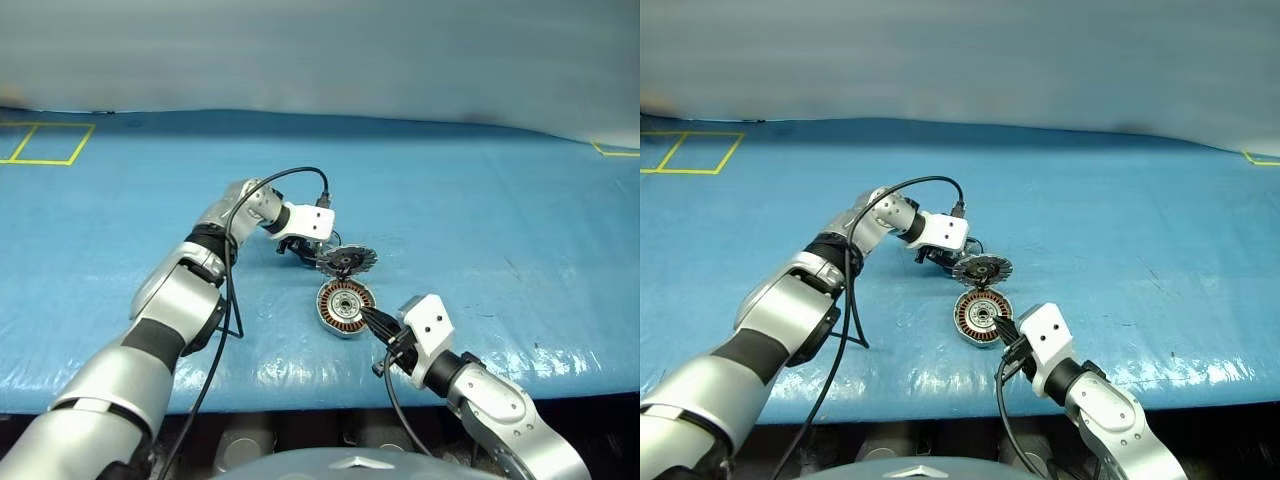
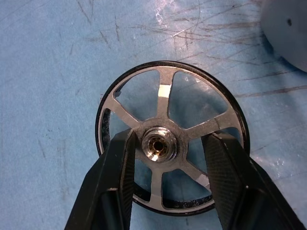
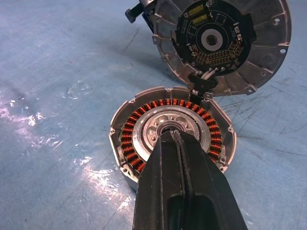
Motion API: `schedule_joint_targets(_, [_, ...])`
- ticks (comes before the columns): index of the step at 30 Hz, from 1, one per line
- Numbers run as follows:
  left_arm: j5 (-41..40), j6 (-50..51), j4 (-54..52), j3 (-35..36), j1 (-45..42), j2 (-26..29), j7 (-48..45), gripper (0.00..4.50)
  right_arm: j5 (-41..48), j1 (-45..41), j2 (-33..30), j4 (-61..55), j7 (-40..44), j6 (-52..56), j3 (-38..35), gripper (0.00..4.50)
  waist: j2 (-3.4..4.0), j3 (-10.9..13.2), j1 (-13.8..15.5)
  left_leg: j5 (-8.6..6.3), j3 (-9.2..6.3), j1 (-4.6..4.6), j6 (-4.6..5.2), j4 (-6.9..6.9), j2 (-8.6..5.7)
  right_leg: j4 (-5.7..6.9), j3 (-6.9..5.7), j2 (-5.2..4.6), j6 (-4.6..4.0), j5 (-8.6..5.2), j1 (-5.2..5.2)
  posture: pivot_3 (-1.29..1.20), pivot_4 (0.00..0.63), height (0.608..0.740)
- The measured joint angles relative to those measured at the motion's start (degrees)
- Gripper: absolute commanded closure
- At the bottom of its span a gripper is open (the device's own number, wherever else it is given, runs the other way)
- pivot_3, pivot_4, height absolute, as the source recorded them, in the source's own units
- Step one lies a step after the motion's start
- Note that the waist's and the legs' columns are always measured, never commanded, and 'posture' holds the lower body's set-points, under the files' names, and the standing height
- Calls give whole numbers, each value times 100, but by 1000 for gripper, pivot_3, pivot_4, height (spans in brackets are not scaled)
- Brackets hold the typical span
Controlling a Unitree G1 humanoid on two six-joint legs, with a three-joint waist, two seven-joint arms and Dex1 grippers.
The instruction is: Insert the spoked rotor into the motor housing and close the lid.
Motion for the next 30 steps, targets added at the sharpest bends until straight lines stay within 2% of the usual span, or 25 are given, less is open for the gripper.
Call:
schedule_joint_targets(7, [-469, -123, -318, 521, 527, 469, 132, 2713, 55, -122, 29, 29, 108, 0, 9, 4500, 0, 0, -86, 1, 5, 10, -1, 0, 11, 9, 4, 2, -8, 4, 0, 0, 150, 740])
schedule_joint_targets(10, [-1101, 62, -1102, 1097, 1323, 1005, -24, 2713, 126, -216, 43, 57, 123, -1, -71, 4500, 2, 0, -176, 2, 5, 11, -4, -4, 23, 17, 6, 0, -23, 10, -5, 0, 150, 740])
schedule_joint_targets(14, [-2362, 991, -2986, 1853, 2848, 1530, -559, 2713, 204, -391, 78, 239, 159, 6, -170, 4500, 4, 1, -165, 3, 8, 13, -6, -9, 26, 17, 6, -9, -26, 7, -5, 0, 150, 740])
schedule_joint_targets(20, [-3514, 2555, -6130, 2203, 5077, 1967, -548, 2713, 272, -675, 51, 332, 314, 46, -186, 4500, 7, 2, -124, 1, 7, 20, -4, -7, 20, 11, 7, -19, -24, 7, 6, 0, 150, 740])
schedule_joint_targets(24, [-3727, 3054, -7274, 2141, 5756, 1959, -215, 2713, 361, -679, -30, 391, 424, 69, -197, 4500, 13, 6, -54, 9, -2, 47, -13, -7, 20, 12, -3, -17, 3, -9, 5, 0, 150, 740])
schedule_joint_targets(30, [-3864, 3174, -7649, 1921, 5650, 1338, 374, 2713, 432, -731, -103, 450, 506, 114, -201, 4500, 23, 2, -23, 22, 3, 52, -11, -7, 20, 14, 1, -15, -5, 1, 6, 0, 150, 740])
